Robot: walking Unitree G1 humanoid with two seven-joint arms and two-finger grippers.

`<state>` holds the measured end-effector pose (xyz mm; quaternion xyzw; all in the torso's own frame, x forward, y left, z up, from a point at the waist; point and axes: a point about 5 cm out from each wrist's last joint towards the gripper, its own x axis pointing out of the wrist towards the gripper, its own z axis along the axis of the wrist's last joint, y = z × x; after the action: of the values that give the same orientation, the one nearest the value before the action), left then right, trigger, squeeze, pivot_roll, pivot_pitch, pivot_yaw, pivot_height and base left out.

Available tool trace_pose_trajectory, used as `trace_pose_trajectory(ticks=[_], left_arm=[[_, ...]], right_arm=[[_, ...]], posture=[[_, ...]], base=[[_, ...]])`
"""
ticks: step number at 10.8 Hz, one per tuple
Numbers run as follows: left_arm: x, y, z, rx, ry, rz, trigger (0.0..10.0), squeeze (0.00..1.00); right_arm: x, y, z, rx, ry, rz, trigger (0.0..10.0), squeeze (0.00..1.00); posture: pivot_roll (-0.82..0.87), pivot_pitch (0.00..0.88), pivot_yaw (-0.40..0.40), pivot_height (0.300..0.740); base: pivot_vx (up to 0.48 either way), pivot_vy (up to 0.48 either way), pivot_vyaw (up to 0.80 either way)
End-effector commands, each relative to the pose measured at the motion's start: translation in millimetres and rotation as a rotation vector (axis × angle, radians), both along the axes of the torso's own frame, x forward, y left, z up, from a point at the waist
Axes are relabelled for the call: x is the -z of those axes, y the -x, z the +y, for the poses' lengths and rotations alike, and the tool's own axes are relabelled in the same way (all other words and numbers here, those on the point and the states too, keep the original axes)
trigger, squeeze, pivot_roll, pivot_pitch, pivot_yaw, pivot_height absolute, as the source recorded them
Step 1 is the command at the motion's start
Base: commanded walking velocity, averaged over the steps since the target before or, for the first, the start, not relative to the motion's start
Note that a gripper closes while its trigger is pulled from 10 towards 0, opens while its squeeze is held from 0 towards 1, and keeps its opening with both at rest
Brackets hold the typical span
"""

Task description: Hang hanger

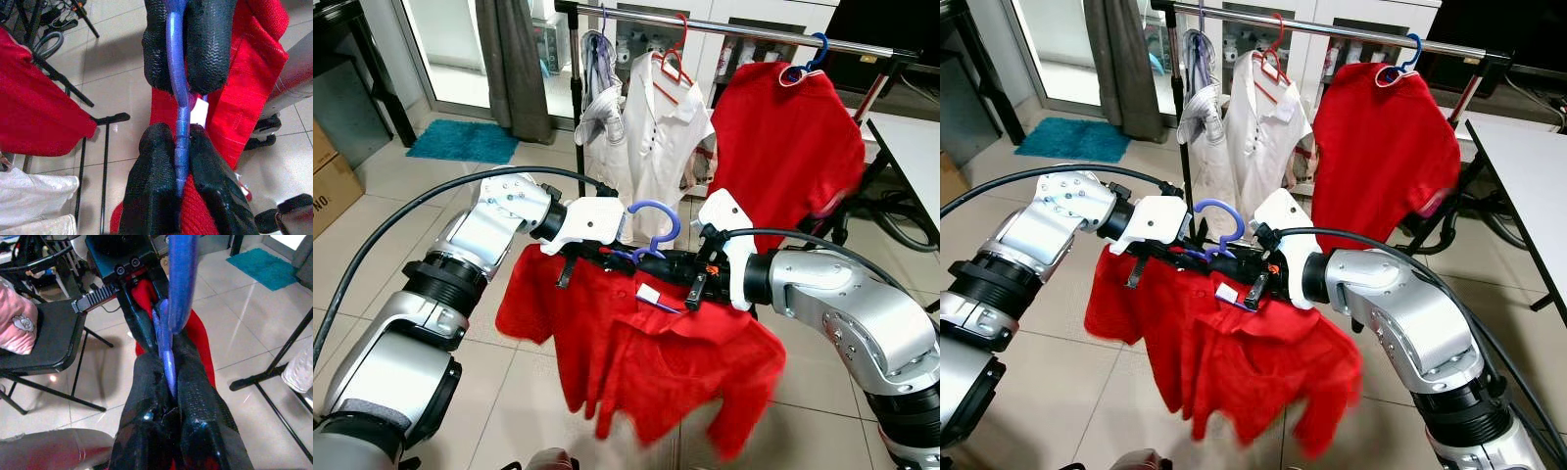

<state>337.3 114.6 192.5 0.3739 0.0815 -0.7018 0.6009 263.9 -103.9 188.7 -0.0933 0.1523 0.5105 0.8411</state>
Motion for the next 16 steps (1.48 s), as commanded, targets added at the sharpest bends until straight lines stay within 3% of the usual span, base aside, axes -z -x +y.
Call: trace_pose_trajectory(ticks=[1, 2, 3, 9, 11, 12, 14, 16], left_arm=[[-10.3, -5.0, -2.1, -0.026, 0.044, -0.055, 0.0, 0.0], [-15.9, -8.7, -5.1, -0.066, 0.132, -0.01, 10.0, 0.0], [-20.4, -6.2, -5.7, -0.044, 0.168, 0.047, 10.0, 1.0], [-50.3, 1.8, 0.3, -0.014, 0.326, 0.052, 10.0, 1.0], [-44.2, 2.6, 3.1, -0.019, 0.254, 0.038, 10.0, 0.47], [-42.6, 2.2, 0.9, -0.02, 0.246, 0.043, 10.0, 1.0], [-46.5, 8.2, -4.8, 0.043, 0.303, 0.146, 10.0, 1.0], [-36.4, 7.6, 2.7, 0.036, 0.251, 0.238, 10.0, 1.0]], right_arm=[[-6.8, -0.1, -3.2, 0.003, -0.021, -0.014, 0.0, 0.0], [-6.7, -0.1, -3.1, 0.003, -0.024, -0.013, 0.0, 0.0], [-6.5, -0.1, -3.4, 0.004, -0.024, -0.013, 0.0, 0.0], [2.5, -2.9, -12.1, 0.062, 0.026, -0.009, 0.0, 0.0], [1.9, -2.2, -10.0, 0.049, 0.019, -0.011, 0.0, 0.0], [1.4, -2.3, -10.0, 0.044, 0.022, -0.016, 0.0, 0.0], [-0.4, 1.9, -8.0, -0.004, 0.014, -0.028, 0.0, 0.0], [-0.5, 11.0, -10.0, -0.072, 0.013, -0.023, 0.0, 0.0]], posture=[[0.06, 0.0, -0.019, 0.74], [0.06, 0.0, -0.02, 0.74], [0.06, 0.0, -0.02, 0.74], [0.07, 0.0, -0.018, 0.74], [0.07, 0.0, -0.02, 0.74], [0.07, 0.0, -0.02, 0.74], [0.06, 0.0, -0.02, 0.74], [0.05, 0.0, -0.015, 0.74]], base=[[0.0, 0.0, 0.0], [0.0, 0.0, 0.0], [0.0, 0.0, 0.0], [0.0, 0.0, 0.0], [0.0, 0.0, 0.0], [0.0, 0.0, 0.0], [0.0, 0.0, 0.0], [0.0, 0.0, 0.0]])
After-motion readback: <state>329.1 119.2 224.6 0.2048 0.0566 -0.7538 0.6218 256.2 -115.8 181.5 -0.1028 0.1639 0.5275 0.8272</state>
